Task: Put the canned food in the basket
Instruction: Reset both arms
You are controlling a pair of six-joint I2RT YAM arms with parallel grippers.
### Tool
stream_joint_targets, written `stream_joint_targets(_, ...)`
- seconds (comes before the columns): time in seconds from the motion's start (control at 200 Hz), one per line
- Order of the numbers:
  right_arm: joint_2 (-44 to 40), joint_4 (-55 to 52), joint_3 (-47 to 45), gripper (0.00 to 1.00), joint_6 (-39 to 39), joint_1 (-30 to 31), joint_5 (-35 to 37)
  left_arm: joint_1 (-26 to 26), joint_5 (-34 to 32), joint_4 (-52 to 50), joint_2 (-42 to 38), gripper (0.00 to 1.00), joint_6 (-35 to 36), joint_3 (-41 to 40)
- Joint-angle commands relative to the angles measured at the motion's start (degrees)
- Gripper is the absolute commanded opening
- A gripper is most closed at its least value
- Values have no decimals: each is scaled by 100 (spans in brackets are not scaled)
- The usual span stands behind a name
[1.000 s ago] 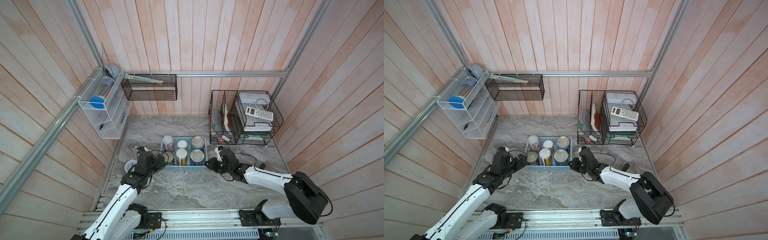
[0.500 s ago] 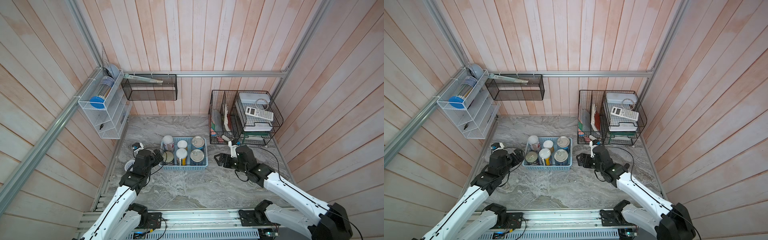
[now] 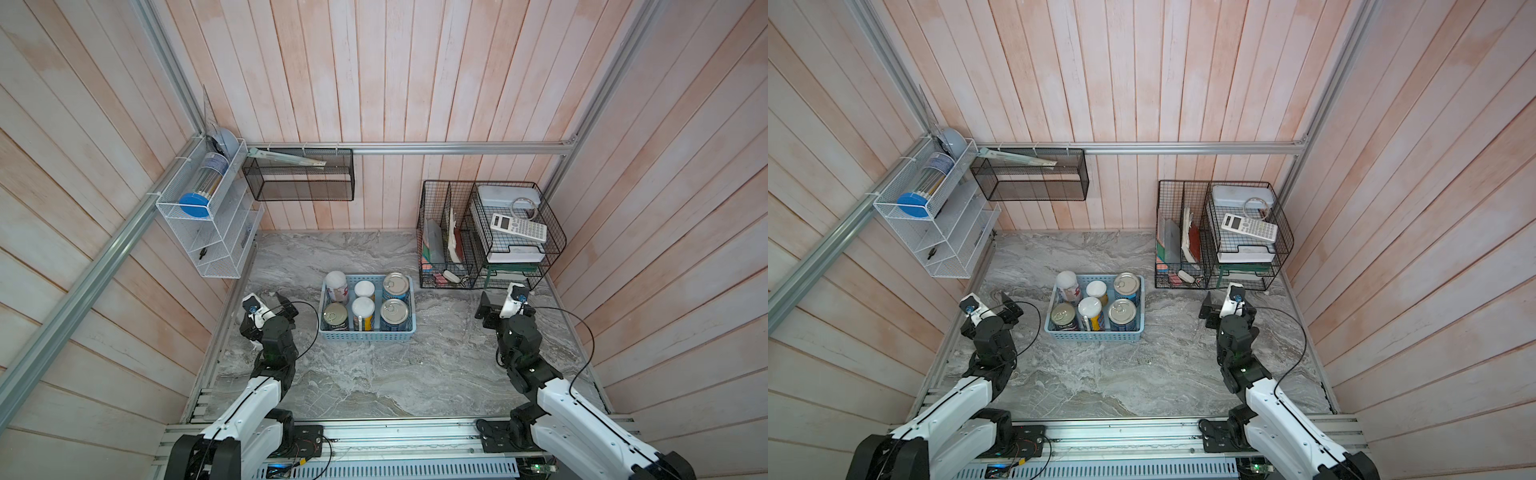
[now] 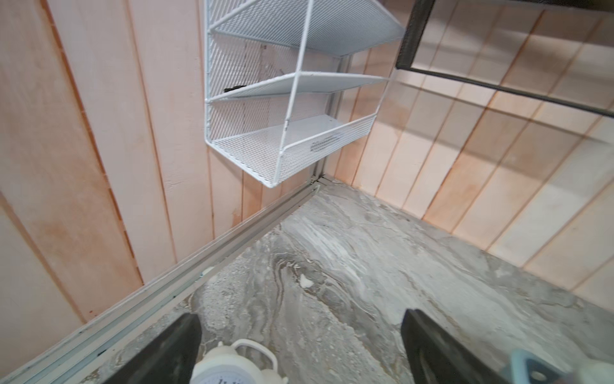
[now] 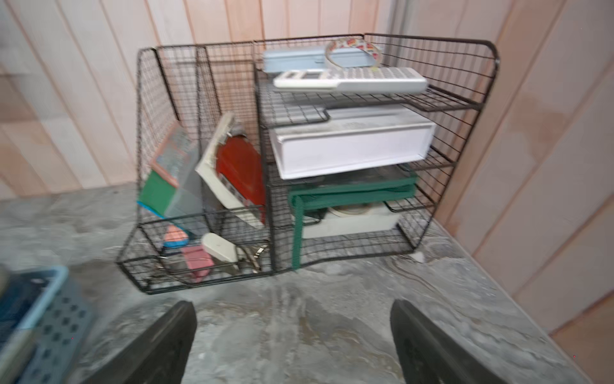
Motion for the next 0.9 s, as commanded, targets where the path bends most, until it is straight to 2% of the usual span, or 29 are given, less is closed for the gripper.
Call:
stream_joint_targets(0.0,437,1743,-255,98,-321,-482,355,214,364,1798,647,100,225,-238)
stream_joint_targets(0.06,674,2061,-440,98,-346,-729,49,281,403,2255,1006,100,255,-365)
stream_joint_targets(0.175,1122,3511,-1038,98,-659,-954,-412,398,547,3283,1673,100,354,-613)
stream_joint_targets(0.27,1584,3974,-1148,98,-635,-1168,-503,442,847,4123,2307,100,481,-678)
stream_joint_targets(0.34,1978,4470,-1158,98,-530,-1301,-624,460,1350,4655,2846,100,744,-617)
stream_joint_targets(0.375,2166,4684,-1146,98,-579,-1343,-706,452,1555,4567,3011,100,803,-542)
stream_joint_targets(0.43,2578,4827,-1020,98,-547,-1498,-919,459,1465,4676,3247,100,830,-379)
stream_joint_targets(0.48,3086,5097,-911,98,-457,-1591,-941,459,1455,3852,2966,100,730,-155)
stream_joint_targets(0.51,3419,5469,-871,98,-308,-1641,-978,462,1512,3380,2900,100,746,-12)
stream_joint_targets(0.575,4179,6265,-818,98,-401,-1676,-1039,456,1622,3505,3134,100,895,137)
stream_joint_targets(0.615,4539,6858,-801,98,-512,-1676,-985,454,1677,3113,3046,100,863,247)
stream_joint_targets(0.635,4465,6752,-790,98,-477,-1668,-971,447,1646,2939,2999,100,828,311)
stream_joint_targets(0.685,4037,5402,-499,98,-300,-1759,-987,452,1599,2995,3059,100,838,331)
stream_joint_targets(0.755,3833,4214,-41,98,-55,-1960,-1372,447,1597,2982,3052,100,825,325)
stream_joint_targets(0.81,3830,3984,99,98,-224,-1965,-1489,453,1571,3090,3090,100,840,311)
stream_joint_targets(0.89,3959,4408,-45,98,-138,-1960,-1461,451,1593,3070,3065,100,824,301)
